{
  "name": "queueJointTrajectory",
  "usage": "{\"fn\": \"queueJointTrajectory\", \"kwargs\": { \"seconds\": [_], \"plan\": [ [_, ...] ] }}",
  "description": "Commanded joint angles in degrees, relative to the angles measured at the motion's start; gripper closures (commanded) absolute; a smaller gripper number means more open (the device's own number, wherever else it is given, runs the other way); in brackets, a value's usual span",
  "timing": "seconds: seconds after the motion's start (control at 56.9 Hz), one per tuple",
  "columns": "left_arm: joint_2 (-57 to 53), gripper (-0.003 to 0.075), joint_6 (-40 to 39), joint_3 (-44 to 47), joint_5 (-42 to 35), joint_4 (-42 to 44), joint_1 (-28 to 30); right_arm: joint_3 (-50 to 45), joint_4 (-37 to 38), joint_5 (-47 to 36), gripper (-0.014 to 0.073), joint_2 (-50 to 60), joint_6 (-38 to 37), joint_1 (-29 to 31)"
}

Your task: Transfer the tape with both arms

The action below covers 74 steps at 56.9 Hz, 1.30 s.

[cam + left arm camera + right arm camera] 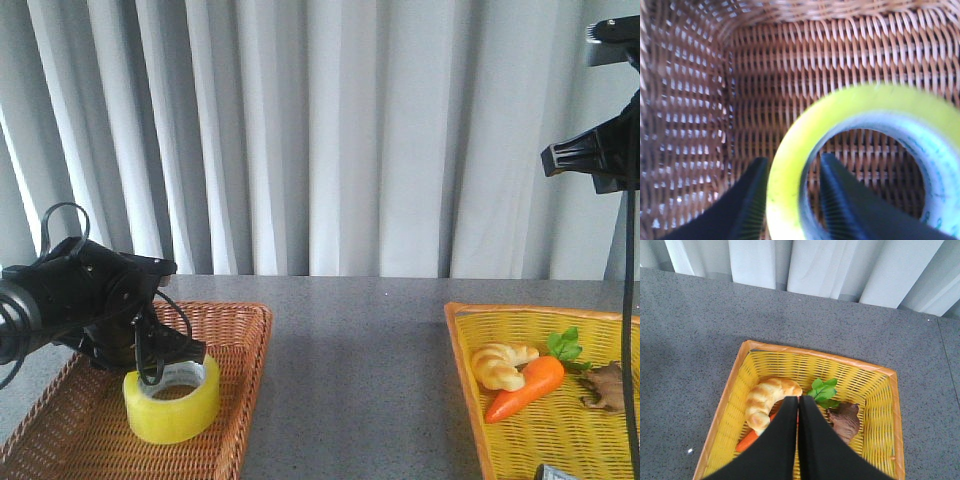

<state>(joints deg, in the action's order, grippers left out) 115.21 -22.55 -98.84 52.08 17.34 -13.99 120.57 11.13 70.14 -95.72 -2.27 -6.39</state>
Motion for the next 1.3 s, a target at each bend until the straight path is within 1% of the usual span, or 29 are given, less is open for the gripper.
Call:
{"fn": "queueJointTrajectory", "kwargs": {
  "seconds": [0.0, 0.088, 0.123, 0.193, 0.369, 0.51, 0.58, 0.668, 0.739, 0.897, 1.02, 1.143, 1.284],
  "plan": [
    [-3.7, 0.0292, -0.6, -1.7, -2.6, 0.8, 0.2, 1.6, 0.8, -3.1, 0.0601, 2.4, 0.1, 0.3],
    [-3.7, 0.0204, -0.6, -1.7, -2.4, 0.8, 0.2, 1.6, 0.8, -3.1, 0.0601, 2.4, 0.1, 0.3],
    [-3.7, 0.0181, -0.3, -1.7, -2.6, 0.8, 0.2, 1.6, 0.8, -3.1, 0.0601, 2.4, 0.1, 0.3],
    [-3.7, 0.0158, 0.5, -1.8, -2.8, 0.8, 0.2, 1.6, 0.8, -3.1, 0.0601, 2.4, 0.1, 0.3],
    [-3.7, 0.0167, 0.8, -3.5, -1.1, 0.6, 0.0, 1.6, 0.8, -3.1, 0.0601, 2.4, 0.1, 0.3],
    [-3.7, 0.0197, 0.9, -8.6, 1.4, -0.9, 0.0, 1.6, 0.8, -3.1, 0.0601, 2.4, 0.1, 0.3],
    [-3.9, 0.0237, 1.9, -12.4, 2.9, -2.4, 0.0, 1.6, 0.8, -3.1, 0.0601, 2.4, 0.1, 0.3],
    [-5.0, 0.0323, 2.8, -16.4, 3.1, -5.5, 0.0, 1.6, 0.8, -3.1, 0.0601, 2.4, 0.1, 0.3],
    [-6.3, 0.0429, 2.8, -19.2, 2.5, -8.1, 0.0, 1.6, 0.8, -3.1, 0.0601, 2.4, 0.1, 0.3],
    [-9.7, 0.0724, 2.8, -21.8, 0.1, -12.3, 0.0, 1.6, 0.8, -3.1, 0.0601, 2.4, 0.1, 0.3],
    [-11.3, 0.0727, 2.8, -21.8, -0.7, -12.2, 0.0, 1.6, 0.8, -3.1, 0.0601, 2.4, 0.1, 0.3],
    [-11.7, 0.0727, 2.6, -21.8, 2.4, -12.3, 0.0, 1.6, 0.8, -3.1, 0.0601, 2.4, 0.1, 0.3],
    [-11.6, 0.0727, 2.6, -21.8, 3.2, -12.1, 0.0, 1.6, 0.8, -3.1, 0.0601, 2.4, 0.1, 0.3]
  ]
}}
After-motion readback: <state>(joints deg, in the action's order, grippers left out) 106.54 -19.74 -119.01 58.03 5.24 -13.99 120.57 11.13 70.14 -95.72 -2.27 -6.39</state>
